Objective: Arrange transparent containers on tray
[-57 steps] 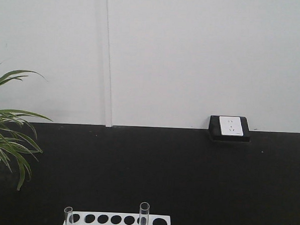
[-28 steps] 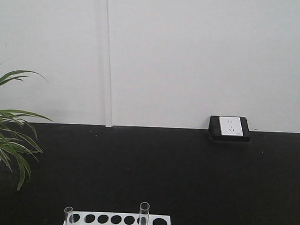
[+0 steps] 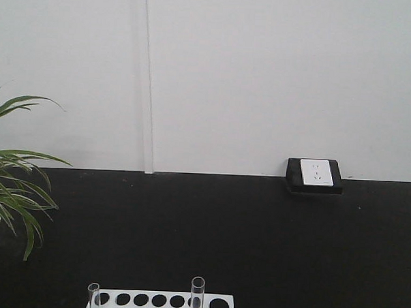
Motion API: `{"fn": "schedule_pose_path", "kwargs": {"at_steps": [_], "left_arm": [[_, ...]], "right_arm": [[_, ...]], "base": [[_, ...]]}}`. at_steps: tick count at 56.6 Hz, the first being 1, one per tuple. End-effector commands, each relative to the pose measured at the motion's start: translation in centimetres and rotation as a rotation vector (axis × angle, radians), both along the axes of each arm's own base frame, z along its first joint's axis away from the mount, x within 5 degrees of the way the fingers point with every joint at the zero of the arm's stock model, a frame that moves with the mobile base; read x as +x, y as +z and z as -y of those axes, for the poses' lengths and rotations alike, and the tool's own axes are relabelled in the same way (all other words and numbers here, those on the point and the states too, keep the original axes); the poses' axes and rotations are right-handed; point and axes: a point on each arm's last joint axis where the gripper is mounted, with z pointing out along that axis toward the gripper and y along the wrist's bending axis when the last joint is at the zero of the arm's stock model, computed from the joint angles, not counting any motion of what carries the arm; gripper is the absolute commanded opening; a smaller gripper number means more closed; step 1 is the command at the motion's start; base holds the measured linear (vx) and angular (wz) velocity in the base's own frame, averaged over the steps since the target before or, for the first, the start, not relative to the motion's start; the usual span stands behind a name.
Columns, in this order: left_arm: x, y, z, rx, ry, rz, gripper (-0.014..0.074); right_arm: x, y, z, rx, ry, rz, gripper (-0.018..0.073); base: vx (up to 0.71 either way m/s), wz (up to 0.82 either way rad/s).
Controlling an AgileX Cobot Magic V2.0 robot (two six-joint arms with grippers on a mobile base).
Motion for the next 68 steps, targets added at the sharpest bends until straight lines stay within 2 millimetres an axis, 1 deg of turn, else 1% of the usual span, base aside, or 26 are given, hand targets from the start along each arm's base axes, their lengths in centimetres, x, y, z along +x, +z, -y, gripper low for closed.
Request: {"fn": "schedule_pose_path", "kwargs": {"at_steps": [1,7,14,21,29,35,39,41,46,51,60,68], "left_arm": [[1.6,0.6,0.3,0.004,-0.021,0.033,0.0167],[2.9,0.1,0.5,0.049,-0.032,0.021,0.0265],[4.1,-0.2,0.8,0.079,-0.054,0.04,0.0379],[4.9,-0.5,0.9,0.049,-0.06,0.042,0.0451],[5.8,-1.4,1.0,0.023,-0.059,0.003,0.0461],[6.1,-3.3,1.2,0.021,-0.074,-0.029,0.0461],[6.0,-4.8,1.7,0.019,-0.101,-0.047,0.0461],[5.8,-5.9,2.0,0.016,-0.121,-0.063,0.0461],[5.0,-8.2,2.9,-0.038,-0.173,-0.087,0.0461],[4.1,-9.7,3.7,-0.062,-0.233,-0.089,0.0461],[3.4,-11.3,5.1,-0.03,-0.35,-0.061,0.0461],[4.0,-12.4,6.0,-0.02,-0.401,-0.106,0.0462]], "right_arm": [[0.6,1.6,-0.1,-0.013,0.009,0.101,0.0048],[0.8,1.5,-0.1,-0.013,0.009,0.091,0.0102],[0.8,1.4,0.0,-0.013,0.008,0.085,0.0193],[0.8,1.3,0.0,-0.014,0.006,0.072,0.03],[0.8,0.9,0.0,-0.015,0.004,0.05,0.041],[0.8,0.8,0.0,-0.015,0.002,0.042,0.0447],[0.8,0.8,0.0,-0.015,0.002,0.042,0.0449],[0.8,0.8,0.0,-0.015,0.002,0.042,0.0449],[0.8,0.9,0.0,-0.015,0.002,0.043,0.0449],[0.8,0.9,0.0,-0.015,0.002,0.043,0.0449],[0.8,0.9,0.0,-0.015,0.002,0.043,0.0449],[0.8,0.9,0.0,-0.015,0.002,0.043,0.0449]], "base": [[0.0,0.0],[0.0,0.0],[0.0,0.0],[0.0,0.0],[0.0,0.0],[0.0,0.0],[0.0,0.0],[0.0,0.0],[0.0,0.0],[0.0,0.0],[0.0,0.0],[0.0,0.0]]}}
